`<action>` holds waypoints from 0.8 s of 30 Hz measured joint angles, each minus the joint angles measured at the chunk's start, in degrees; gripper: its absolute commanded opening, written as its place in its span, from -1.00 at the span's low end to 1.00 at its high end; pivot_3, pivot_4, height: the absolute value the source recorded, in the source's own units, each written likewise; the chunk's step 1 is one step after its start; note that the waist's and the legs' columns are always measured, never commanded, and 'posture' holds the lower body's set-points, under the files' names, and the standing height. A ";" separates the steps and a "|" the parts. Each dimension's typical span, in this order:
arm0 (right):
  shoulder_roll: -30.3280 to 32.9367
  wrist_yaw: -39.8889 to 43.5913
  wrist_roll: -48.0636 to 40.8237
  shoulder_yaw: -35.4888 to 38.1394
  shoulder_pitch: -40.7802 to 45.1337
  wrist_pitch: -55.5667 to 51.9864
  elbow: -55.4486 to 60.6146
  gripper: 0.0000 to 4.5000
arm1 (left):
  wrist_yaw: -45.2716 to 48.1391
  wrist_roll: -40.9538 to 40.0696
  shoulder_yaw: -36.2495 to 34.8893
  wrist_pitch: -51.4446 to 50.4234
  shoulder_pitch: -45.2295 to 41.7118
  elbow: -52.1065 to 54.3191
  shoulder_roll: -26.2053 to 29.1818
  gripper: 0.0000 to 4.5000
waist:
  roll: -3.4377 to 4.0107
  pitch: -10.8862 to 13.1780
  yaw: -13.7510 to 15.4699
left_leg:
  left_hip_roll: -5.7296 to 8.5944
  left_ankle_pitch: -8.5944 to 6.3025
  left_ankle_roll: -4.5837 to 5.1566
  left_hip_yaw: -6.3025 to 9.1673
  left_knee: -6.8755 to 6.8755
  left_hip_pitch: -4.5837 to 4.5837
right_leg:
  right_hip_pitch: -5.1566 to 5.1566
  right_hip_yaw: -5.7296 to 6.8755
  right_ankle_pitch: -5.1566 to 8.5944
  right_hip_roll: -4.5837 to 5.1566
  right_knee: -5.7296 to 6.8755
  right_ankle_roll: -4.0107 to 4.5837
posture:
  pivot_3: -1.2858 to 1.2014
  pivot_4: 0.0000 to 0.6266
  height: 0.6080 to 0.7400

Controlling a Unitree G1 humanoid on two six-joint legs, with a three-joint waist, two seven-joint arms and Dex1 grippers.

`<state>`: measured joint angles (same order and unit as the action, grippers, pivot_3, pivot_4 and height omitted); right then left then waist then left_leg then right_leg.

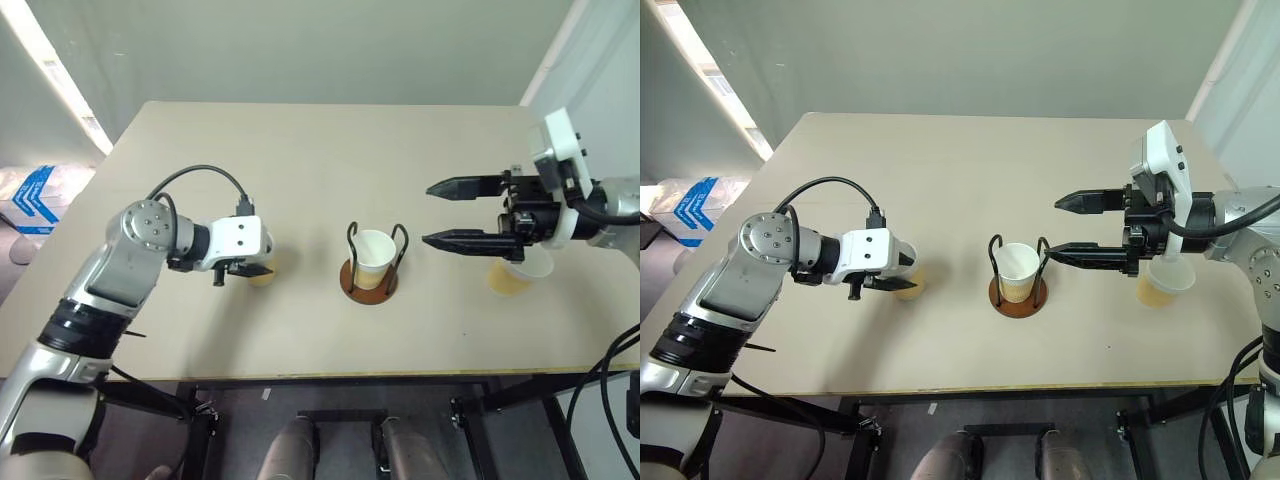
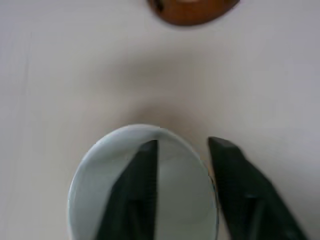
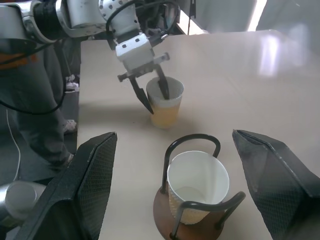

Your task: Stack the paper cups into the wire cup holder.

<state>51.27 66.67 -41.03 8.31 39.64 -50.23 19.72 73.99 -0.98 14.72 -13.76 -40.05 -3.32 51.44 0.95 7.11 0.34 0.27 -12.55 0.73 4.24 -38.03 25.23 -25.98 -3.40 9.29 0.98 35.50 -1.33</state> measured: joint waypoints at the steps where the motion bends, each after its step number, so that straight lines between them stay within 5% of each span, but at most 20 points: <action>1: 0.03 0.34 -0.36 0.25 -0.35 0.57 -0.39 0.74 | 0.85 -0.68 -0.01 -0.75 -0.55 0.01 -0.29 -0.82 | 0.00 0.00 0.00 | 0.00 0.00 0.00 0.00 0.00 0.00 | 0.00 0.00 0.00 0.00 0.00 -0.01 | 0.03 -0.52 1.00; 2: 0.06 0.68 -0.52 0.41 -0.55 0.99 -0.86 0.74 | 1.49 -1.52 -0.03 -1.51 -1.03 0.06 -0.42 -0.98 | 0.00 0.00 -0.02 | 0.00 0.00 0.00 0.00 -0.01 0.00 | 0.00 0.00 -0.01 0.00 0.00 -0.02 | 0.03 -0.52 1.00; 11: 2.93 4.32 1.07 0.56 -4.47 8.74 -4.60 0.74 | 6.13 -9.12 -1.37 -8.94 -5.52 1.91 -0.65 -0.98 | -0.01 0.00 0.00 | -0.01 0.00 0.01 0.00 -0.07 0.00 | 0.05 0.01 -0.04 0.00 0.00 -0.08 | 0.03 -0.52 1.00; 24: 5.84 8.24 1.83 2.16 -14.07 14.23 -2.78 0.74 | 14.80 -23.70 -6.86 -21.30 -24.26 0.92 -0.93 -0.98 | 0.00 -0.01 0.08 | -0.02 -0.05 0.11 -0.02 -0.11 0.00 | 0.25 0.00 -0.10 0.01 -0.31 -0.28 | 0.03 -0.52 1.00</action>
<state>57.11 74.91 -39.20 10.47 25.56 -36.01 16.94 88.79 -24.68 7.86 -35.06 -64.31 -2.41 50.51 0.95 7.10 0.42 0.25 -12.59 0.84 4.22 -38.14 25.23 -25.72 -3.40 9.19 0.98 35.19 -1.60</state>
